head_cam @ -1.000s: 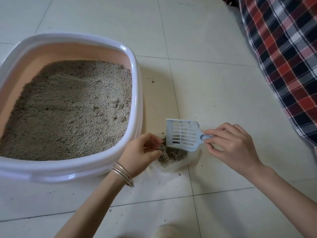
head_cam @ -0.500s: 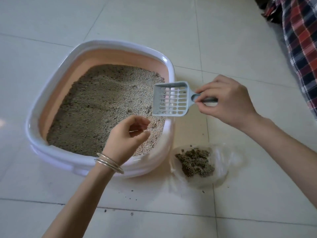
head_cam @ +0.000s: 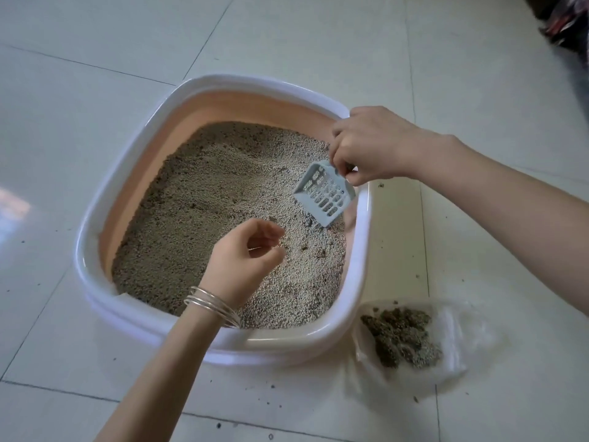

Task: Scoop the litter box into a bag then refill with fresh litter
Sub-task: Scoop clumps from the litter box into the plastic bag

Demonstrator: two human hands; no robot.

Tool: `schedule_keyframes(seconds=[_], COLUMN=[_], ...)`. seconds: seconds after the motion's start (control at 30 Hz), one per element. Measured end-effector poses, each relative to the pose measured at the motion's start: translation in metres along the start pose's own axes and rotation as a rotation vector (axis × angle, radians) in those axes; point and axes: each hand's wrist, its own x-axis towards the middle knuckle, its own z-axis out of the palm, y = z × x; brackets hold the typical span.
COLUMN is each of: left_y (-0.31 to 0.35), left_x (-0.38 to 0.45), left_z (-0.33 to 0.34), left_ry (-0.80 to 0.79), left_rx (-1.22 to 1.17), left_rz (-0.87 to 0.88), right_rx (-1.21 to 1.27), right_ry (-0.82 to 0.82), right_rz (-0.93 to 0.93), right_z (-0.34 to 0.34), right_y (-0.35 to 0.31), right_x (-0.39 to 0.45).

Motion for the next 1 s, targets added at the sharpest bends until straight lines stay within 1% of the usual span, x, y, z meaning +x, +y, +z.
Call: schedule_keyframes(seconds=[0.13, 0.37, 0.57, 0.87, 1.0], left_y=[0.000, -0.006, -0.014, -0.019, -0.023], left_x=[0.008, 0.014, 0.012, 0.005, -0.002], left_z=[-0.003, -0.005, -0.011, -0.022, -0.029], left_ry=[0.000, -0.008, -0.013, -0.030, -0.028], left_rx=[-0.012, -0.023, -0.029, 0.023, 0.037], left_rz=[-0.005, -0.022, -0.042, -0.069, -0.086], right_rx=[-0.108, -0.001, 0.277, 0.632, 0.713], right_ry=[-0.011, -0.080, -0.153, -0.033, -0.055], right_rz=[-0.130, -0.329, -0.347, -0.437, -0.448], right_z=[-0.003, 0.011, 0.029, 0.059, 0.069], right_y=[0.017, 0.029, 0.031, -0.001, -0.016], right_x=[0.018, 0.044, 0.053, 0.055, 0.055])
